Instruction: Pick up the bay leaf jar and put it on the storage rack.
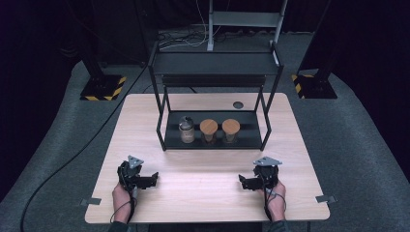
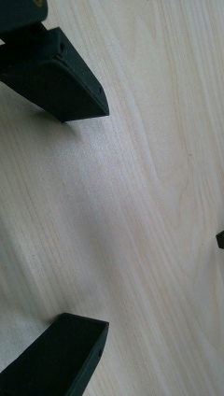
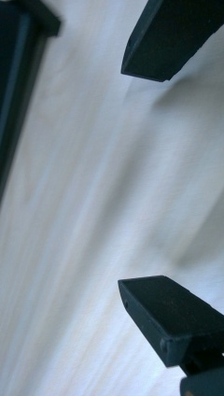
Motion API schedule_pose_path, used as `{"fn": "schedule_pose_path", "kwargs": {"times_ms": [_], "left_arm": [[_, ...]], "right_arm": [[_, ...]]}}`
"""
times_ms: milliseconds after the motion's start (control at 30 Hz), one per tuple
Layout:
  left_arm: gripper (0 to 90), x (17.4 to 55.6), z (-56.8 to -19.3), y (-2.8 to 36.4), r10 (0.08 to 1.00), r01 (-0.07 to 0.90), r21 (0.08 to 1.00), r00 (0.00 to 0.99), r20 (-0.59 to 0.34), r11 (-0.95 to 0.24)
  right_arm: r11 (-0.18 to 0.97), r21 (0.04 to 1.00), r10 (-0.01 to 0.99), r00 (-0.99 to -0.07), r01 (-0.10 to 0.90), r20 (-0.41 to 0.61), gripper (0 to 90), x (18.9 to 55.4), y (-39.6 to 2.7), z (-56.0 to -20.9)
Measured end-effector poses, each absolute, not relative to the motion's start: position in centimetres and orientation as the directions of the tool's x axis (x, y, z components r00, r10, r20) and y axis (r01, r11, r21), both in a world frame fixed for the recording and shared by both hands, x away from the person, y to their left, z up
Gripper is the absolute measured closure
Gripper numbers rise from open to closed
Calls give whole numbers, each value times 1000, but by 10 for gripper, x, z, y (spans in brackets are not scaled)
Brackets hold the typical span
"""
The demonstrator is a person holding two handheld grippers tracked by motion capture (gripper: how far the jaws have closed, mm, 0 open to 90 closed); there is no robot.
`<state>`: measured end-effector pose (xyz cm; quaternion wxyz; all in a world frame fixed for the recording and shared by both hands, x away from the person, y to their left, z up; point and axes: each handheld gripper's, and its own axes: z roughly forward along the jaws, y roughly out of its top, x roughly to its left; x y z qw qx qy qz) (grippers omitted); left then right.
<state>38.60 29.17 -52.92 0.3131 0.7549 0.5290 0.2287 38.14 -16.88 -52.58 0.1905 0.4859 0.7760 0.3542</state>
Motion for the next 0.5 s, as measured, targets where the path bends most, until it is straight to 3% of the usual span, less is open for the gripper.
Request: {"fn": "schedule_pose_path", "kwargs": {"times_ms": [500], "left_arm": [[4, 386, -529, 292, 942, 655, 715, 336, 14, -244]], "right_arm": [[327, 714, 884, -467, 619, 1, 0, 366, -180, -528]]}}
